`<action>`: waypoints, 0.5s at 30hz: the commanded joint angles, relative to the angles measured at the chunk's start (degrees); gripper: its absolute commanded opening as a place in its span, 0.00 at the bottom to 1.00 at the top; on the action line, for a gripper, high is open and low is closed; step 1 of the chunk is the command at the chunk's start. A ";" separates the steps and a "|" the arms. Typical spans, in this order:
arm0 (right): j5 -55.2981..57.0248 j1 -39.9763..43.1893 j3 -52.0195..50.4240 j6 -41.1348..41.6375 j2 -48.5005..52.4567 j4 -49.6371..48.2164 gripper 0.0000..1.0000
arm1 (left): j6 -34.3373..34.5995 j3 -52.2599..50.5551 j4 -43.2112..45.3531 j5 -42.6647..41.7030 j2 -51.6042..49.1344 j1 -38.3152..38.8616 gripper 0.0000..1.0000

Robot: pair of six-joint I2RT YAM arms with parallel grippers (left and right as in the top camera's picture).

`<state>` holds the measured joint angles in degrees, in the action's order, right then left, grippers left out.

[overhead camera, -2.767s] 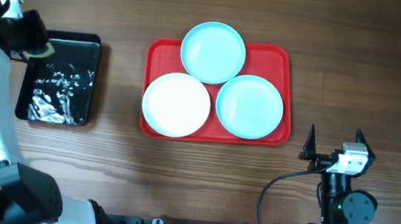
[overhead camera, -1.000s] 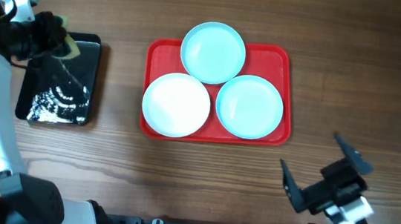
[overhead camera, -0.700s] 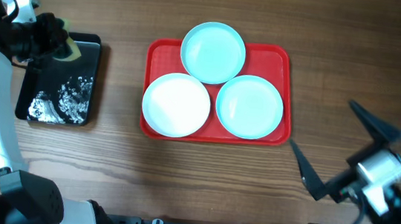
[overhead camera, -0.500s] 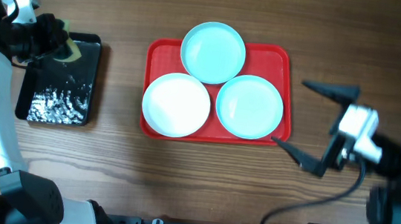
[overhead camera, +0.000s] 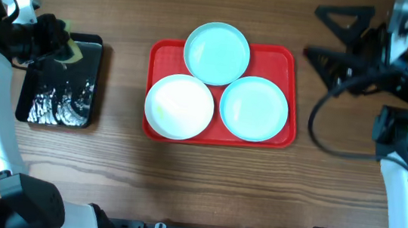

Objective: Clean dirty plates on tray and stack at the side

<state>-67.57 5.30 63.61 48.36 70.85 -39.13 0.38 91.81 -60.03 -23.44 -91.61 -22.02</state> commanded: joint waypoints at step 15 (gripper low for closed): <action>43.15 -18.38 30.49 -41.70 8.13 87.95 1.00 | 0.55 -0.11 -0.42 -0.33 0.02 0.07 0.04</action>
<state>-19.49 -10.52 91.35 11.03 78.19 47.03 0.38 91.81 -60.16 -23.44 -91.61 -22.02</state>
